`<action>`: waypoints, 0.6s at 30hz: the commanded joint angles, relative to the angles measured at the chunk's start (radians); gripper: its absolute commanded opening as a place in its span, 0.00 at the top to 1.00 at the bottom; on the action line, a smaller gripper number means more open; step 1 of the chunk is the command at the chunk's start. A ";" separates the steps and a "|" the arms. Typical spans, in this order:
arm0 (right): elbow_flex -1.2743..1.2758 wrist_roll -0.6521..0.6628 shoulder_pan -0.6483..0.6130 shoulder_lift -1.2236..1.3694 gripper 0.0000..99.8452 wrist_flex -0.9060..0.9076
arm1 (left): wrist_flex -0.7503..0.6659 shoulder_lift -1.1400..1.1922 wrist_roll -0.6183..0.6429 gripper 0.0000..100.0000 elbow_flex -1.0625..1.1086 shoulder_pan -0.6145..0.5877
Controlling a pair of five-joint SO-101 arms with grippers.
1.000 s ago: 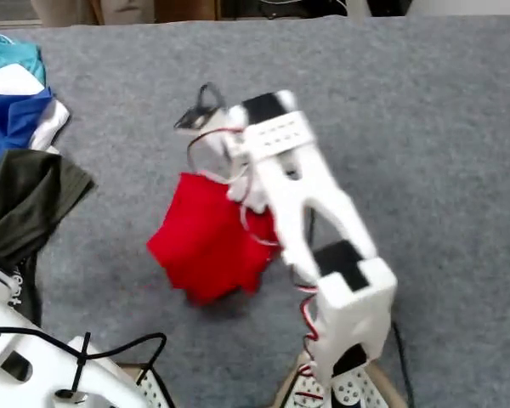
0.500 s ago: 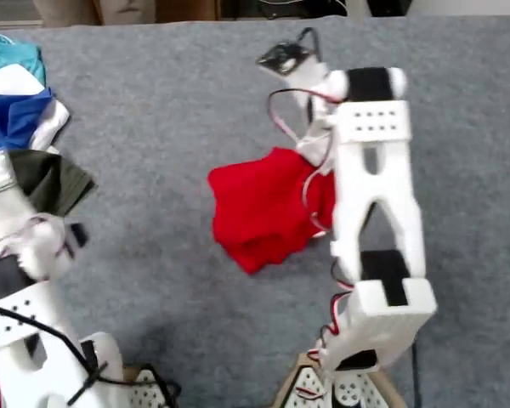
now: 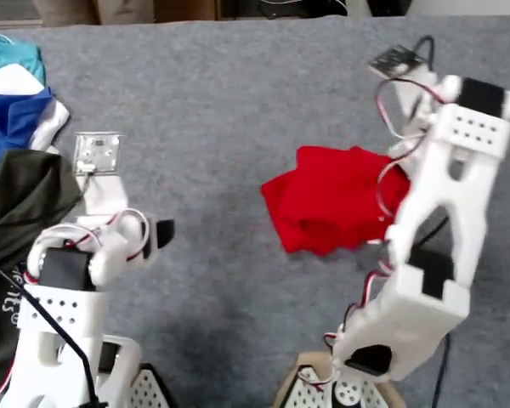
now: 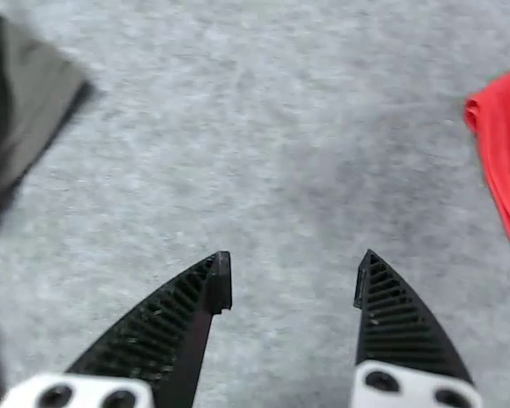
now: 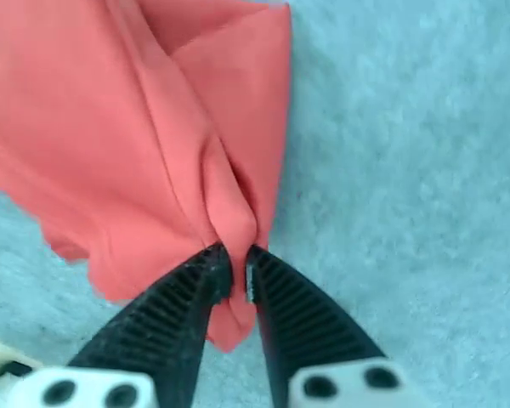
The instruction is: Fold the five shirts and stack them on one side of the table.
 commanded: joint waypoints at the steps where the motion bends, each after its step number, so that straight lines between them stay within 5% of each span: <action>1: -0.056 0.021 0.087 0.061 0.79 -0.025 | -0.012 0.001 0.046 0.75 -0.003 0.063; 7: -0.105 0.058 0.070 0.041 0.49 0.071 | -0.008 0.001 0.086 0.75 0.009 0.081; 18: 0.429 0.015 -0.420 -0.378 0.62 0.044 | 0.034 -0.008 0.086 0.75 0.104 0.055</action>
